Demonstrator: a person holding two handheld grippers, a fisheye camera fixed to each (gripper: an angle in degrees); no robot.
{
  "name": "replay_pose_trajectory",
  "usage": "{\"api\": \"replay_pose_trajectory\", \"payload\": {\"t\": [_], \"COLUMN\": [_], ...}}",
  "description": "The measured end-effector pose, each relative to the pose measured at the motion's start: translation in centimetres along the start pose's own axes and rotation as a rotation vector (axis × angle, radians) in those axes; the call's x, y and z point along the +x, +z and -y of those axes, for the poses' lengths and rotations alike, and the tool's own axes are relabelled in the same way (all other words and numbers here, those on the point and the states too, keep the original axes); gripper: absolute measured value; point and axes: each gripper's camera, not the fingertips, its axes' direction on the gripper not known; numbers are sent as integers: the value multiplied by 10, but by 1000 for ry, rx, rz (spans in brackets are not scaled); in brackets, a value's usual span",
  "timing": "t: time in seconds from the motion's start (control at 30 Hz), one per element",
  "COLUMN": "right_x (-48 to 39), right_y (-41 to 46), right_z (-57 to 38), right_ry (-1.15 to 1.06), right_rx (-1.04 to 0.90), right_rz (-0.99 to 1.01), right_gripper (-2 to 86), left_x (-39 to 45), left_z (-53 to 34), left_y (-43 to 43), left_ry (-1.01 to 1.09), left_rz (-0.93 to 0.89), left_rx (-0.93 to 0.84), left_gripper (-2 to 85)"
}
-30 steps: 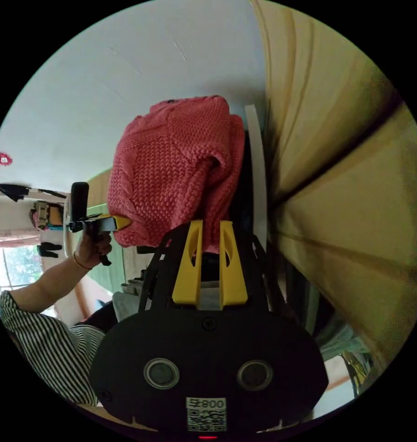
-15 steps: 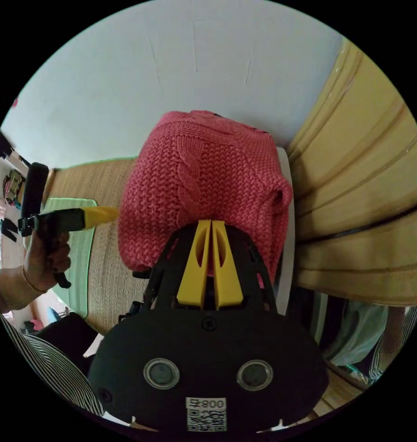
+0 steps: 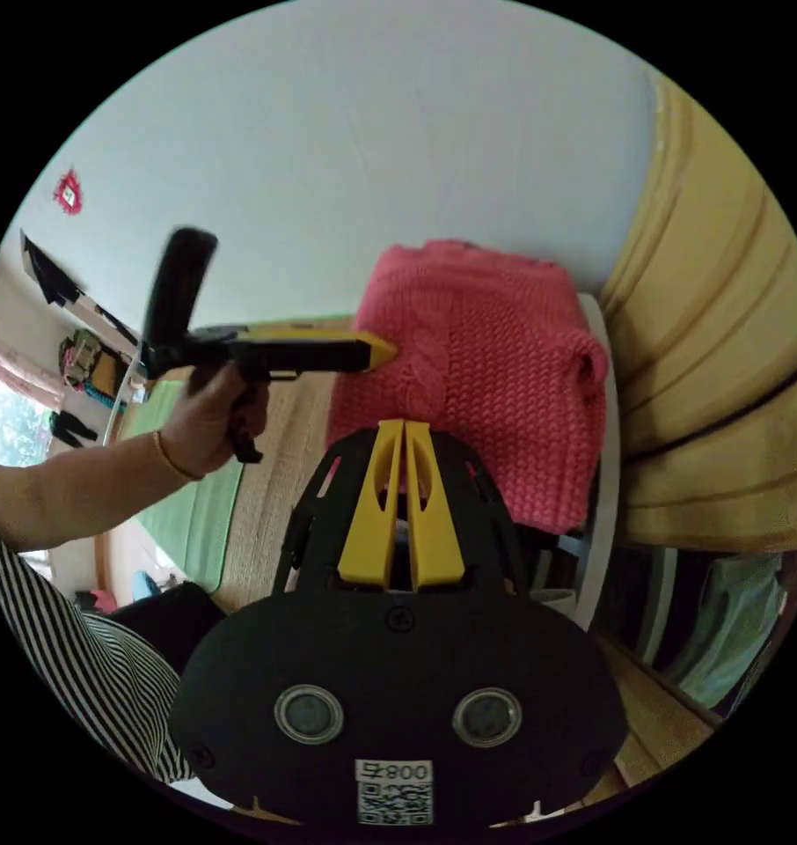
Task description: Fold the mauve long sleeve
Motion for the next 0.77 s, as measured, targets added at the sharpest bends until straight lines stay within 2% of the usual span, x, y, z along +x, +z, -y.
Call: {"api": "replay_pose_trajectory", "payload": {"t": [0.1, 0.37, 0.47, 0.63, 0.77], "right_x": [-10, -64, -93, -160, -230], "right_y": [42, 79, 97, 130, 159], "right_z": [-2, -22, -33, -65, -93], "right_ry": [25, 62, 56, 42, -5], "right_rx": [-82, 21, 36, 73, 121], "right_rz": [30, 34, 27, 80, 217], "right_gripper": [1, 1, 0, 0, 0], "left_x": [20, 101, 136, 196, 251], "left_z": [-24, -156, -224, -334, -420], "left_y": [14, -22, -37, -75, -130], "left_ry": [-16, -8, -6, 4, 45], "left_rz": [-31, -76, -97, -22, 105], "left_rx": [-65, 14, -28, -81, -28], "left_gripper": [1, 2, 2, 1, 2]}}
